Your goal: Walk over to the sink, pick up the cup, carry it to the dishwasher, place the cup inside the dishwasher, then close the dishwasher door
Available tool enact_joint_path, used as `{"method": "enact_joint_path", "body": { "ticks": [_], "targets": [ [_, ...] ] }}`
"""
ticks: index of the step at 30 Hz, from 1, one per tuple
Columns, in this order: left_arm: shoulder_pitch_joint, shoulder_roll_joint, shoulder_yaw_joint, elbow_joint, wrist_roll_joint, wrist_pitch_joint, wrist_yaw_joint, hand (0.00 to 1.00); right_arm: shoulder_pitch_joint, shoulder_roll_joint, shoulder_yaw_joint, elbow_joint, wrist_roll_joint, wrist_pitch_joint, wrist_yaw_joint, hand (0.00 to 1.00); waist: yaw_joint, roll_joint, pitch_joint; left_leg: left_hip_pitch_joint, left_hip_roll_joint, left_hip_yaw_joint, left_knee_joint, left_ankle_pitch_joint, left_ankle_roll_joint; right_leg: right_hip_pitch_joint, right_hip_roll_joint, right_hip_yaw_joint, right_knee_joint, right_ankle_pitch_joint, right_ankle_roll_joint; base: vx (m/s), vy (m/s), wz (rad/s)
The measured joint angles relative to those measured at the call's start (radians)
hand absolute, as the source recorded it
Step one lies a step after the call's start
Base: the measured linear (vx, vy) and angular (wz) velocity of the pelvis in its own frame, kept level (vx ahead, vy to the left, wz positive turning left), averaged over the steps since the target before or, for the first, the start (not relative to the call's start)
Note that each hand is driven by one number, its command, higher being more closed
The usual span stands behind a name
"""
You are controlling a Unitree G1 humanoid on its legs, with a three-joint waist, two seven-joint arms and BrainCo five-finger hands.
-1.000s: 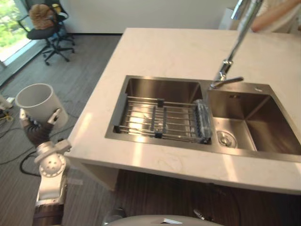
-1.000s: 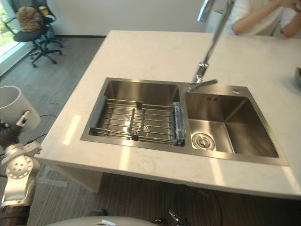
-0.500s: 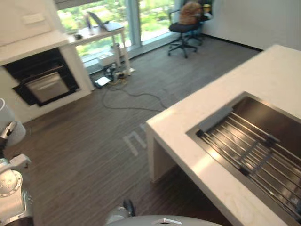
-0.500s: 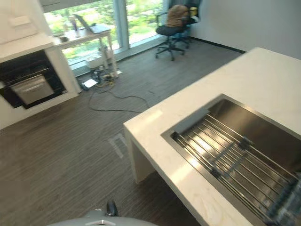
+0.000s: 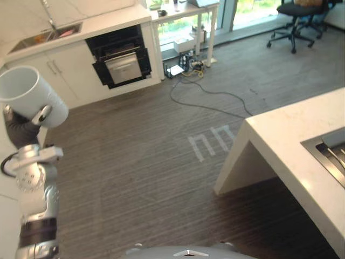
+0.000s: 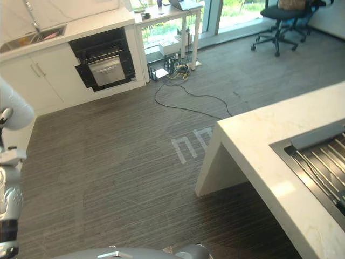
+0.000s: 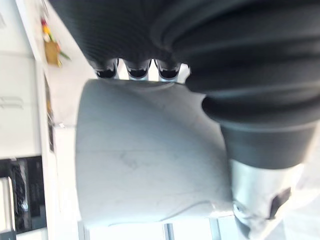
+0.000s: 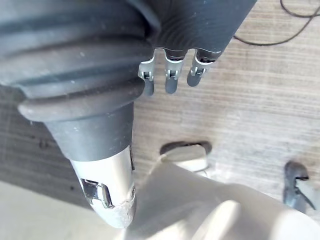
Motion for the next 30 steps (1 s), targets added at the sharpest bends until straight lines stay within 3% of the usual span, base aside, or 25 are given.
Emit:
{"method": "enact_joint_path", "body": {
  "ticks": [2, 4, 5, 6, 7, 8, 10, 12, 15, 17, 21, 23, 30],
  "targets": [
    [0.065, -0.002, -0.001, -0.045, 0.001, 0.008, 0.037, 1.00, 0.011, 0.018, 0.011, -0.028, -0.050, 0.010, 0.014, 0.00, 0.018, -0.031, -0.010, -0.011, -0.009, 0.021, 0.000, -0.010, 0.017, 0.040, 0.016, -0.008, -0.076, 0.082, 0.015, -0.08, 0.290, 0.71],
    [0.086, -0.047, -0.013, -0.062, 0.001, 0.004, 0.067, 1.00, 0.032, 0.032, 0.033, -0.082, -0.105, 0.025, 0.033, 0.00, 0.016, -0.055, -0.008, -0.061, -0.014, -0.034, 0.046, -0.016, 0.041, 0.051, 0.027, 0.134, -0.089, 0.163, -0.039, -0.02, 0.272, 1.38],
    [0.092, -0.093, -0.048, -0.061, 0.001, -0.009, 0.075, 1.00, 0.045, 0.037, 0.061, -0.115, -0.117, 0.025, 0.049, 0.00, 0.009, -0.026, 0.021, -0.097, -0.020, -0.135, 0.088, -0.010, 0.068, 0.035, 0.042, 0.281, -0.028, 0.174, -0.088, 0.00, 0.228, 2.13],
    [0.101, -0.126, -0.100, -0.058, 0.002, -0.026, 0.076, 1.00, 0.049, 0.053, 0.078, -0.125, -0.123, 0.021, 0.068, 0.00, -0.018, -0.024, 0.016, -0.134, -0.019, -0.247, 0.099, -0.008, 0.074, 0.024, 0.141, 0.481, 0.008, 0.021, -0.032, 0.02, 0.175, 2.39],
    [0.101, -0.142, -0.133, -0.058, 0.005, -0.035, 0.076, 1.00, 0.052, 0.066, 0.093, -0.138, -0.128, 0.019, 0.073, 0.00, -0.024, -0.029, 0.016, -0.149, -0.030, -0.304, 0.088, 0.002, 0.078, 0.030, 0.199, 0.570, 0.002, -0.042, -0.017, 0.04, 0.072, 2.64],
    [0.104, -0.160, -0.192, -0.061, 0.019, -0.050, 0.077, 1.00, 0.058, 0.078, 0.137, -0.168, -0.150, 0.007, 0.089, 0.00, -0.019, -0.058, 0.024, -0.150, -0.062, -0.351, 0.051, 0.017, 0.082, 0.052, 0.261, 0.656, -0.017, -0.110, 0.016, 0.06, 0.028, 1.95],
    [0.112, -0.191, -0.235, -0.066, 0.056, -0.050, 0.083, 1.00, 0.047, 0.069, 0.202, -0.195, -0.190, -0.005, 0.110, 0.00, -0.018, -0.098, 0.026, -0.141, -0.108, -0.342, 0.022, 0.050, 0.093, 0.084, 0.273, 0.646, -0.067, -0.147, 0.036, 0.08, -0.029, 1.85],
    [0.119, -0.237, -0.254, -0.076, 0.065, -0.046, 0.096, 1.00, -0.032, 0.023, 0.285, -0.184, -0.217, -0.001, 0.129, 0.00, 0.002, -0.104, 0.021, -0.143, -0.156, -0.371, 0.019, 0.057, 0.101, 0.084, 0.276, 0.629, -0.129, -0.127, 0.022, 0.06, -0.035, 1.06],
    [0.158, -0.282, -0.357, -0.154, 0.090, 0.008, 0.087, 1.00, -0.220, -0.022, 0.366, -0.141, -0.102, 0.065, 0.126, 0.00, 0.023, -0.069, -0.003, -0.155, -0.151, -0.378, 0.011, 0.058, 0.099, 0.136, 0.295, 0.570, -0.240, -0.101, 0.023, 0.05, -0.045, 0.44],
    [0.163, -0.288, -0.436, -0.140, 0.122, 0.037, 0.054, 1.00, -0.273, -0.028, 0.387, -0.140, -0.021, 0.085, 0.127, 0.00, 0.032, -0.053, -0.004, -0.144, -0.143, -0.372, 0.008, 0.079, 0.106, 0.155, 0.307, 0.550, -0.262, -0.095, 0.021, 0.11, -0.097, 0.25],
    [0.170, -0.284, -0.465, -0.110, 0.141, 0.059, -0.004, 1.00, -0.278, 0.000, 0.406, -0.097, 0.114, 0.097, 0.160, 0.00, 0.019, -0.048, -0.010, -0.072, -0.115, -0.365, -0.080, 0.124, 0.081, 0.183, 0.341, 0.563, -0.262, -0.077, -0.009, 0.06, -0.092, 0.09],
    [0.172, -0.283, -0.461, -0.087, 0.141, 0.061, -0.019, 1.00, -0.271, 0.005, 0.405, -0.061, 0.136, 0.098, 0.175, 0.00, 0.019, -0.057, -0.011, -0.039, -0.097, -0.341, -0.126, 0.138, 0.068, 0.183, 0.357, 0.589, -0.267, -0.071, -0.018, -0.01, -0.069, -0.39],
    [0.156, -0.262, -0.461, -0.064, 0.141, 0.079, -0.032, 1.00, -0.181, -0.005, 0.346, -0.023, 0.128, 0.066, 0.250, 0.00, -0.046, -0.063, -0.014, 0.022, -0.094, -0.235, -0.191, 0.164, 0.064, 0.173, 0.361, 0.690, -0.311, -0.066, -0.011, -0.06, -0.012, -0.52]
  ]
}}
